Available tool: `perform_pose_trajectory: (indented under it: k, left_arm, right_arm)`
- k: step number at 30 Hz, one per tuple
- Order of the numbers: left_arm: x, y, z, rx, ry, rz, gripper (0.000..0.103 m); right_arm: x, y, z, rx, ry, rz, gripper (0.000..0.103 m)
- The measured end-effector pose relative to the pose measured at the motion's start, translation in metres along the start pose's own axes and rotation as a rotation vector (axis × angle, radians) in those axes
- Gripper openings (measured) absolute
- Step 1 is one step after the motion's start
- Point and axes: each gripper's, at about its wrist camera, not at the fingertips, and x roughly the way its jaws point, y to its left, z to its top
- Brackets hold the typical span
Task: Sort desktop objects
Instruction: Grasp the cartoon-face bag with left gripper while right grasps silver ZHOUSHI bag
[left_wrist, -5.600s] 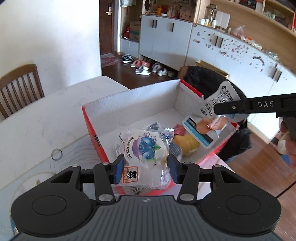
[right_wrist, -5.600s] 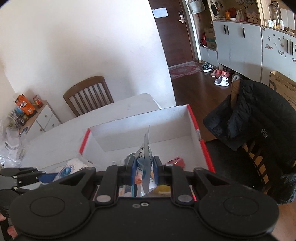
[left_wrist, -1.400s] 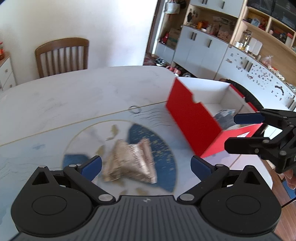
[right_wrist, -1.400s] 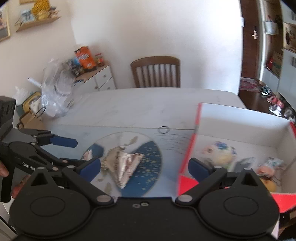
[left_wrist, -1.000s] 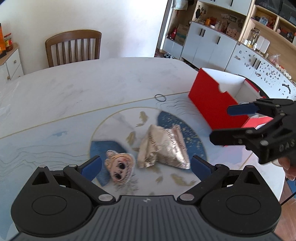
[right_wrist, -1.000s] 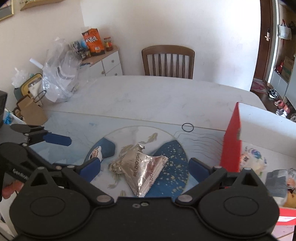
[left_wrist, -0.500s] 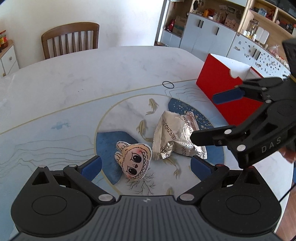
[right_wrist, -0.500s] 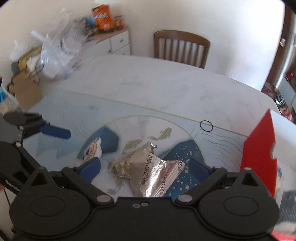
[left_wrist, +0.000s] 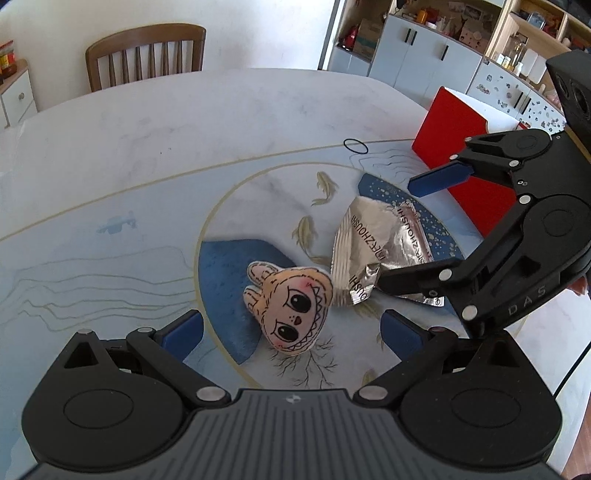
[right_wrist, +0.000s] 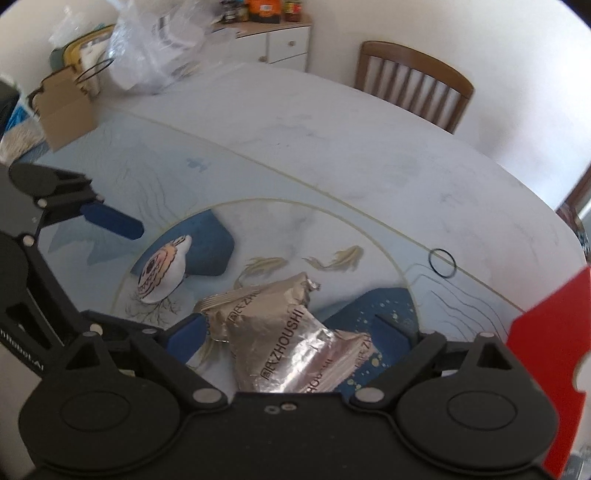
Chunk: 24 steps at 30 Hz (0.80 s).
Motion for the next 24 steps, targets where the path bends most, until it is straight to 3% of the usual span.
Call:
perform_pose_trajectory:
  k: [8, 11, 17, 24]
  left_arm:
    - [0.002, 0.001, -0.001, 0.02, -0.024, -0.004, 0.102]
    - [0.006, 0.001, -0.001, 0.029, -0.022, -0.001, 0.102]
    - [0.01, -0.005, -0.003, 0.069, -0.033, 0.01, 0.101]
    - [0.011, -0.01, -0.004, 0.107, -0.052, 0.048, 0.09]
  right_arm:
    - [0.013, 0.005, -0.002, -0.07, 0.024, 0.006, 0.089]
    - [0.02, 0.003, -0.003, -0.068, 0.054, 0.004, 0.076]
    - [0.024, -0.012, -0.006, 0.032, 0.049, 0.036, 0.075]
    - [0.021, -0.018, -0.011, 0.081, 0.044, 0.04, 0.07]
